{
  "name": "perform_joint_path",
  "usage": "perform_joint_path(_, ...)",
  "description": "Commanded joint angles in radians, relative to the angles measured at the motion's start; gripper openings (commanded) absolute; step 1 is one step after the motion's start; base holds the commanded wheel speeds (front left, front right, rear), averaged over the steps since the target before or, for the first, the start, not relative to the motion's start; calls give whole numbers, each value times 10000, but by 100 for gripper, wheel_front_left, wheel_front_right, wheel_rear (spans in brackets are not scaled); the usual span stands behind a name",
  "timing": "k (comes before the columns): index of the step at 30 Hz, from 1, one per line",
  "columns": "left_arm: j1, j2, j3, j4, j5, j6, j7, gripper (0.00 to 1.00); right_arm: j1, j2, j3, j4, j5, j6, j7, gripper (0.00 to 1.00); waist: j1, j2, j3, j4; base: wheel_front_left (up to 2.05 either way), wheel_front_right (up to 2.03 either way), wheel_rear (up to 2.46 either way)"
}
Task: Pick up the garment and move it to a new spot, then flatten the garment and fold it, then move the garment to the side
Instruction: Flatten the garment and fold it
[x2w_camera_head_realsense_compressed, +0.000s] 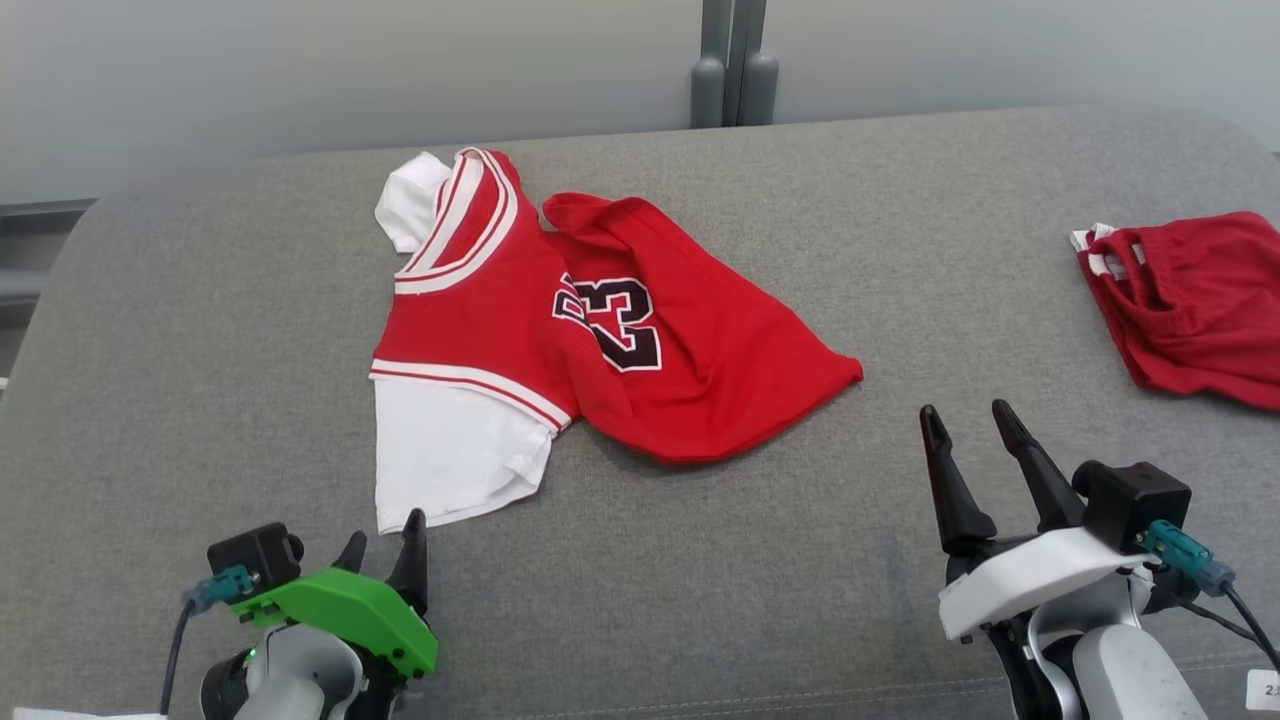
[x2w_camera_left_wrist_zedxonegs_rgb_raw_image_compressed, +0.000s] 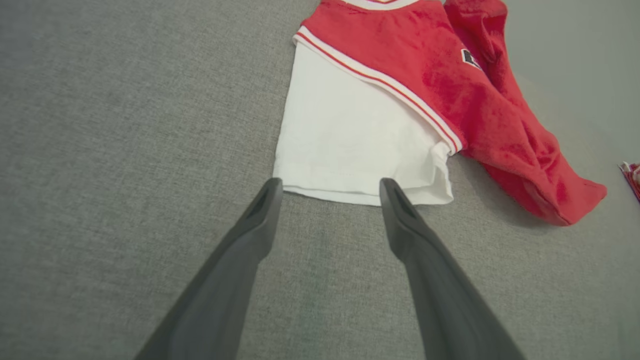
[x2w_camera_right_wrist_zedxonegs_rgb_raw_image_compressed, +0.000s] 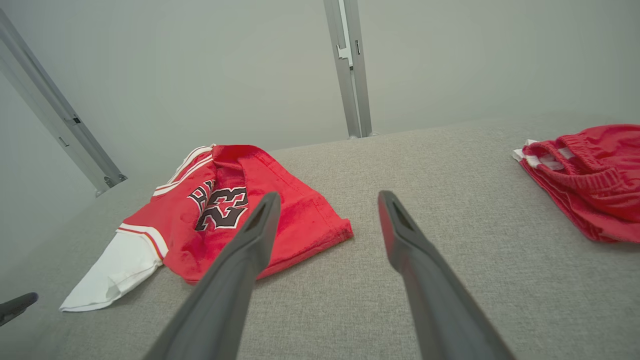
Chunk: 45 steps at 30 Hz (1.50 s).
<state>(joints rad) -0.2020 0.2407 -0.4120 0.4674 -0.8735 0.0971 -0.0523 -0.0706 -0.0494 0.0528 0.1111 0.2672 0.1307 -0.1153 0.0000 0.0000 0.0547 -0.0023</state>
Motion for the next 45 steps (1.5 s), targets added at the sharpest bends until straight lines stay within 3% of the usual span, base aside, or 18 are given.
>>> perform_joint_path(1,-366,-85,140,331,-162,-94,40,100,-144,-27,37,-52,-68,0,21,100,0,0,328,-61,0,0,0)
perform_joint_path(16,-1994,-885,784,3269,-1112,-662,-64,100,-541,-27,60,-61,-171,0,-80,100,0,0,1111,-258,0,0,0)
perform_joint_path(17,-2054,-913,743,3401,-1113,-703,-10,91,-551,-27,63,-46,-178,0,-88,100,0,0,1126,-258,0,0,0)
perform_joint_path(18,-2054,-913,743,3401,-1113,-703,-10,91,-551,-27,63,-46,-178,0,-88,100,0,0,1126,-258,0,0,0)
perform_joint_path(19,-2118,-944,689,3503,-1081,-770,22,61,-559,-27,68,-26,-186,0,-94,100,0,0,1137,-256,0,0,0)
perform_joint_path(22,-2261,-1140,466,3829,-988,-910,195,0,-599,-27,70,39,-199,0,-81,100,0,0,1159,-212,0,0,0)
perform_joint_path(33,-2606,-1196,330,3582,-723,-1332,-820,0,-1358,-29,-33,1029,271,0,166,100,0,0,1264,150,0,0,0)
perform_joint_path(37,-2510,-1274,281,3174,-652,-1416,-1176,0,-2194,-24,-334,2066,408,0,421,100,0,0,1367,407,0,0,0)
perform_joint_path(45,-2171,-1338,3,2189,-343,-1180,-1412,0,-4031,-26,-1024,5111,926,0,953,100,0,0,1615,1055,0,0,0)
